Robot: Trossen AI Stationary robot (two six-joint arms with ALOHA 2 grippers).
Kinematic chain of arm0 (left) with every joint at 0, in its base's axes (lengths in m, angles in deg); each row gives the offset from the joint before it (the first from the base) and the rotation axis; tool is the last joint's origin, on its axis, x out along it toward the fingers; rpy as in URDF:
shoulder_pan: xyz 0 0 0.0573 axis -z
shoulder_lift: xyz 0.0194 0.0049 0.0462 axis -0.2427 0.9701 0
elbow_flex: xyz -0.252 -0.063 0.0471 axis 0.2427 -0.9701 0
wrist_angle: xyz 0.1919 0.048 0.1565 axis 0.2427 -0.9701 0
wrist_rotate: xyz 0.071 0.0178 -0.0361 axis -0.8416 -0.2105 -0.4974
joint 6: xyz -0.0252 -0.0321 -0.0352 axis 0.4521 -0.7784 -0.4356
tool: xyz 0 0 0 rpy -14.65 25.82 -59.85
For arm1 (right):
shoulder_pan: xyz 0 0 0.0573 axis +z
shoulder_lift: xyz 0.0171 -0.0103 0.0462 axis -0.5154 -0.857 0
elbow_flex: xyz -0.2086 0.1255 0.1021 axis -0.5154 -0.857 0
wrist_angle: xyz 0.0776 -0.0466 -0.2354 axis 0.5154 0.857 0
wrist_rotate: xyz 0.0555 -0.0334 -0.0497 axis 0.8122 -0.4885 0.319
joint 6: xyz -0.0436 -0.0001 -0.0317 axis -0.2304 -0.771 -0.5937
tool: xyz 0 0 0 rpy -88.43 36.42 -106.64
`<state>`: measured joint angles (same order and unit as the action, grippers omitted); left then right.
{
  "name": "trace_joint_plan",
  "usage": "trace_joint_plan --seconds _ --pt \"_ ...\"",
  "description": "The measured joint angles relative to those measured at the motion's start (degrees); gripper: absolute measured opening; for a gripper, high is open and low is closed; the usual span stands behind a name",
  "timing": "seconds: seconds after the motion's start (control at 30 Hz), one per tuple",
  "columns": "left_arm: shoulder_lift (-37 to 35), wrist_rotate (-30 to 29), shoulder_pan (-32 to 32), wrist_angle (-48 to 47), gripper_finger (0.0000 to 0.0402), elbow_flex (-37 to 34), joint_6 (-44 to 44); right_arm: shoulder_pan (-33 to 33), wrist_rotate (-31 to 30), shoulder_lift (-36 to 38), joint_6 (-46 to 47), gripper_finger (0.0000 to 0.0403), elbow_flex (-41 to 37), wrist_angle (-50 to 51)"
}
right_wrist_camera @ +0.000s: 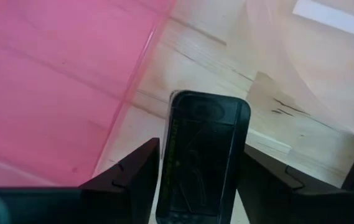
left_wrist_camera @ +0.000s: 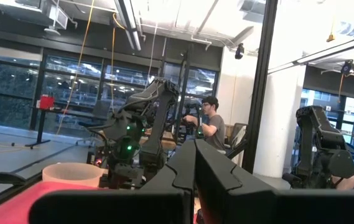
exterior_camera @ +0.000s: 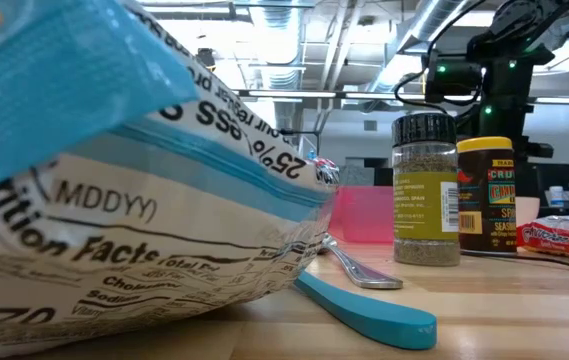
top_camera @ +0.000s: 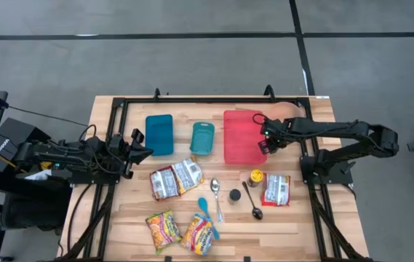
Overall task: Pick & Place Food Item
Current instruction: Put the black spice can into the blue bin
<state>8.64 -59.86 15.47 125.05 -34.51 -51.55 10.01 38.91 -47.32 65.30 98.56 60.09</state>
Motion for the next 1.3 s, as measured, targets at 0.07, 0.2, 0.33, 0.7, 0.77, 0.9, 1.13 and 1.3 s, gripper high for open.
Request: trace_joint_plan --seconds 0.07,0.2,0.33,0.7,0.77,0.9,1.13,1.3 --pt "0.0 0.0 0.0 0.0 0.0000 0.0 0.0 0.0 0.0 0.0 0.0 0.0174 0.0 0.0" --pt "0.0 0.0 0.0 0.0 0.0000 0.0 0.0 0.0 0.2 0.0 0.0 0.0155 0.0 0.0" --pt "0.0 0.0 0.0 0.0 0.0000 0.0 0.0 0.0 0.2 0.0 0.0 0.0141 0.0 0.0" --pt "0.0 0.0 0.0 0.0 0.0000 0.0 0.0 0.0 0.2 0.0 0.0 0.0143 0.0 0.0" --pt "0.0 0.0 0.0 0.0 0.0000 0.0 0.0 0.0 0.2 0.0 0.0 0.0141 0.0 0.0" --pt "0.0 0.0 0.0 0.0 0.0000 0.0 0.0 0.0 0.1 0.0 0.0 0.0134 0.0 0.0" --pt "0.0 0.0 0.0 0.0 0.0000 0.0 0.0 0.0 0.2 0.0 0.0 0.0138 0.0 0.1" --pt "0.0 0.0 0.0 0.0 0.0000 0.0 0.0 0.0 0.3 0.9 0.0 0.0134 0.0 1.2"
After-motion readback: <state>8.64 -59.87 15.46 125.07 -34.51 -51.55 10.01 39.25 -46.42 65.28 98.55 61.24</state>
